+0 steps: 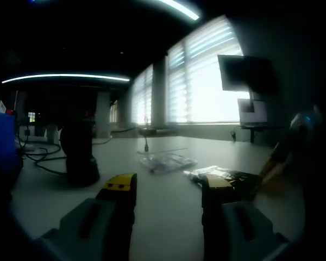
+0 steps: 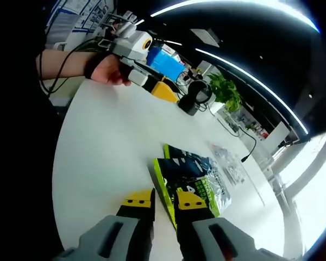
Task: Clip sheet goods on table flip sheet goods clip sheet goods scan sheet goods put sheet goods back to table
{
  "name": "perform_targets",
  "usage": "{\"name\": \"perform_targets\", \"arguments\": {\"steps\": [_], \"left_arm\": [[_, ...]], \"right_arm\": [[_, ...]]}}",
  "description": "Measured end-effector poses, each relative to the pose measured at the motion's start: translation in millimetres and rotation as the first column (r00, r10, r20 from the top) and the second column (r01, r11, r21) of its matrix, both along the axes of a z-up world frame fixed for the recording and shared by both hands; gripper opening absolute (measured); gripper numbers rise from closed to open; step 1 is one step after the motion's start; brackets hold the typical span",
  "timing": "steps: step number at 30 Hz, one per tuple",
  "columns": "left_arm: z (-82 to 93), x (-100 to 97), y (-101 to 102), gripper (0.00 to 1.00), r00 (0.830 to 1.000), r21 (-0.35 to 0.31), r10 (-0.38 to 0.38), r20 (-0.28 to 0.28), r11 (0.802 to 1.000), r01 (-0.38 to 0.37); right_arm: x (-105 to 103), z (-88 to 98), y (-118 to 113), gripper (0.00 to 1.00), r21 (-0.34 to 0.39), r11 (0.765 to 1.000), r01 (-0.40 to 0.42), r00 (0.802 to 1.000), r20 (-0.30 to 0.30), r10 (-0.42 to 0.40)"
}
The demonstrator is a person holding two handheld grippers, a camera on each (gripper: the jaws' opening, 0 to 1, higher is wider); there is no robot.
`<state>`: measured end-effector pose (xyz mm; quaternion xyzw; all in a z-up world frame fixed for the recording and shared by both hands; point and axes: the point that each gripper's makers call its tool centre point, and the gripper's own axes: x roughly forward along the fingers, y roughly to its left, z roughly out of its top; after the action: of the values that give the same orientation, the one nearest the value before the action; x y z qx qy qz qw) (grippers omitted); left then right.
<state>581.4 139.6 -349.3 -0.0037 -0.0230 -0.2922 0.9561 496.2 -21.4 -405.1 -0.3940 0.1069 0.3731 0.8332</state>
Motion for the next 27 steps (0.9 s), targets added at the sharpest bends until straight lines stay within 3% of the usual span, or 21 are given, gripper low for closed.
{"name": "perform_targets", "arguments": {"steps": [2,5,10,19,22,27], "left_arm": [[0.1,0.1,0.1,0.41,1.0,-0.001,0.0,0.0,1.0,0.0],[0.3,0.1,0.3,0.41,1.0,-0.001,0.0,0.001,1.0,0.0],[0.8,0.3,0.7,0.41,1.0,-0.005,0.0,0.002,1.0,0.0],[1.7,0.8,1.8,0.41,1.0,-0.01,-0.001,0.003,1.0,0.001],[1.9,0.9,2.2,0.41,1.0,-0.01,-0.001,0.003,1.0,0.001],[2.0,1.3,2.9,0.41,1.0,-0.009,0.001,0.003,1.0,-0.001]], "right_arm": [[0.3,3.6,8.9,0.19,0.027,1.0,-0.001,0.999,0.034,0.0],[3.1,5.0,19.7,0.2,0.031,0.999,0.007,0.996,0.09,-0.01],[16.1,8.0,20.3,0.18,-0.035,0.998,0.054,0.976,0.213,-0.046],[16.7,4.5,22.3,0.1,-0.028,0.997,0.071,0.975,0.212,-0.063],[19.8,-1.1,20.6,0.0,-0.036,0.995,0.089,0.977,0.195,-0.08],[22.7,-2.2,17.3,0.0,-0.015,0.994,0.11,0.976,0.189,-0.105]]}}
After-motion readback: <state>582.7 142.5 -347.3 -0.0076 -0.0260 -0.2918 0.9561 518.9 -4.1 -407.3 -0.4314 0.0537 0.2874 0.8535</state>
